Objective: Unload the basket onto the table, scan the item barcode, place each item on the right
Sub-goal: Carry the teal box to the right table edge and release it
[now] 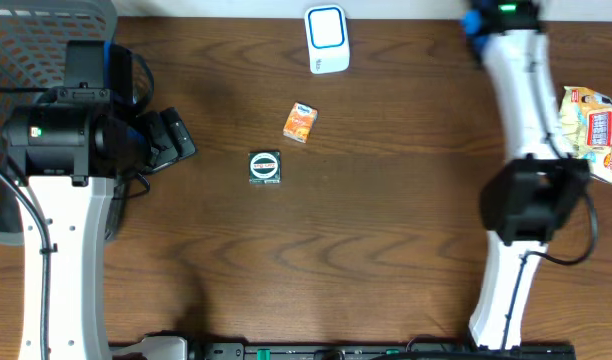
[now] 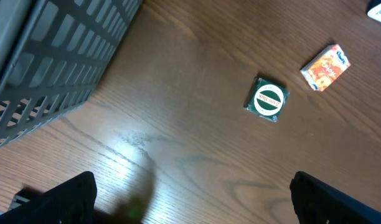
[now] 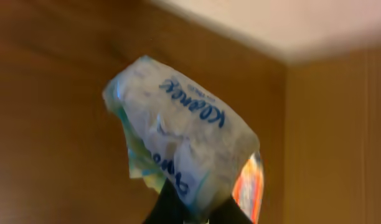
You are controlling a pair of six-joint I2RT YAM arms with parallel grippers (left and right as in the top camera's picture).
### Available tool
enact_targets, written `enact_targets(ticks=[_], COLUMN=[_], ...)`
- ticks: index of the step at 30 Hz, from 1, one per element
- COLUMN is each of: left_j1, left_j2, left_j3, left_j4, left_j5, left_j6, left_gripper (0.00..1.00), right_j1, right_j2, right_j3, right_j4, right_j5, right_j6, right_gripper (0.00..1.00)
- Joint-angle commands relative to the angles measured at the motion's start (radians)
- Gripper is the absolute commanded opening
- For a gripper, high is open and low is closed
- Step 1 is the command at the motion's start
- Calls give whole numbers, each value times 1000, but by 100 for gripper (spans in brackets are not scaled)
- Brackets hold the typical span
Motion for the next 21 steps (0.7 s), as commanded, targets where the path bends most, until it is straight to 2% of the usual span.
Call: enact_targets(ticks=[1,4,9,11,12,15,17,18,19,21], left_j1=[5,5,5,5,5,5,5,5,5,5], left_j2=[3,3,3,3,3,3,3,3,3,3], left_j3=[-2,-2,-2,-2,-2,-2,-2,-2,-2,-2], left_j4=[-2,-2,-2,-2,-2,-2,-2,-2,-2,-2], left_j5=[-8,-8,-8,-8,-8,-8,-8,-8,-8,-8], left_j6=[-4,-4,-4,-4,-4,-4,-4,-4,-4,-4], left_gripper=[98,98,98,98,98,98,98,98,98,97], right_j1=[-111,-201,-302,-321,-330,-347,-353,-352,-350,-341], right_j2=[-3,-3,-3,-3,-3,-3,-3,-3,-3,-8], right_j3=[-7,-26,-99,-128,-145,-193,-215,-221,-221,-215], right_j4=[-104,-150,-174,-170,-161,-128,-113,-111,-110,-108], right_j5=[-13,-62,-98,-98,-99,-110,-111,-111,-110,-111], right_j6=[324,378,380,380,380,379,380,379,379,379], right_gripper=[1,1,1,7,15,54,73,80,84,86])
